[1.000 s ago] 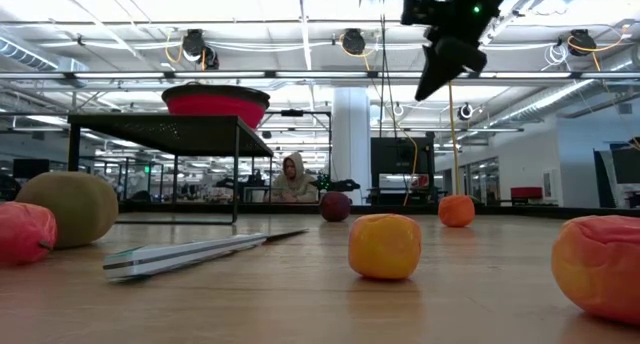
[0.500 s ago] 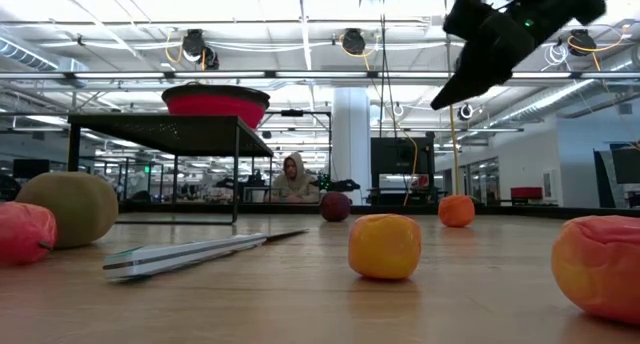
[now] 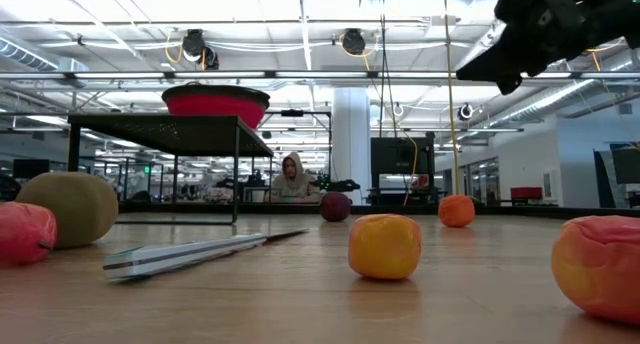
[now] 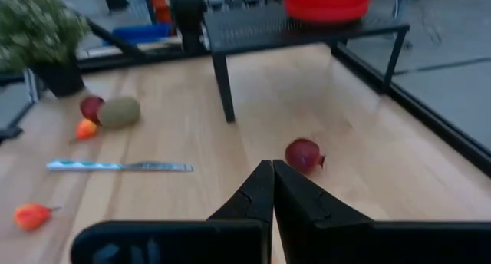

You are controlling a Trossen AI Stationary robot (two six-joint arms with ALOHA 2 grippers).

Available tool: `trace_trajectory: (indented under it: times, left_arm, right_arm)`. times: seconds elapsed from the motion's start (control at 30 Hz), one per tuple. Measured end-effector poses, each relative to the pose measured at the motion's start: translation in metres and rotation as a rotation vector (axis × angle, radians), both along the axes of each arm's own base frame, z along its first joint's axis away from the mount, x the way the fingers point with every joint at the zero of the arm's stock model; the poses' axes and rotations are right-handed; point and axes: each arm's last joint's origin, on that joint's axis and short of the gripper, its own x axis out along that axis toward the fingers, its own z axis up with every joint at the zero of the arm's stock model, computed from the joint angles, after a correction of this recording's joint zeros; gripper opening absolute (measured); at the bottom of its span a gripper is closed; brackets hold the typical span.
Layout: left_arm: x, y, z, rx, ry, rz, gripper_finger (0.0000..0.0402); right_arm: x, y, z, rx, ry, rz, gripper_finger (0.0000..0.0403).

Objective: Pick & Place Fruit
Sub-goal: Put the green kiwi into the red strainer bowl on the shelf

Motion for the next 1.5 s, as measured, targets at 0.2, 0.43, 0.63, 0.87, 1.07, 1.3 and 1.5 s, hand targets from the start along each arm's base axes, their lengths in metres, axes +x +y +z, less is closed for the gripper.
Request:
trace_trajectory:
  times: [0.2,0.43,0.63,0.87,1.07,1.3,1.5]
  left_arm:
    - [-0.002,-0.001,0.005,0.016,-0.055,-0.010,0.0184]
    - [-0.003,-0.001,0.008,0.010,-0.084,-0.017,0.0184]
    - [-0.003,-0.002,0.008,0.004,-0.084,-0.022,0.0184]
    - [0.002,0.002,-0.005,0.175,0.034,0.111,0.0184]
    - [0.006,0.013,-0.032,0.175,0.321,0.345,0.0184]
    - [-0.002,0.033,-0.049,0.079,0.511,0.548,0.0184]
    - [-0.009,0.048,-0.051,0.142,0.565,0.671,0.0184]
  right_arm:
    - [-0.014,0.003,-0.002,0.015,-0.102,0.070,0.0001]
    - [-0.026,0.004,-0.013,0.048,-0.157,0.062,0.0000]
    - [-0.030,0.005,-0.021,0.084,-0.174,0.054,0.0000]
    - [-0.031,0.005,-0.024,0.074,-0.168,0.054,0.0000]
    - [-0.031,0.005,-0.025,0.034,-0.156,0.062,0.0000]
    - [-0.031,0.005,-0.025,0.026,-0.155,0.063,0.0000]
    - [-0.031,0.005,-0.025,0.026,-0.155,0.063,0.0000]
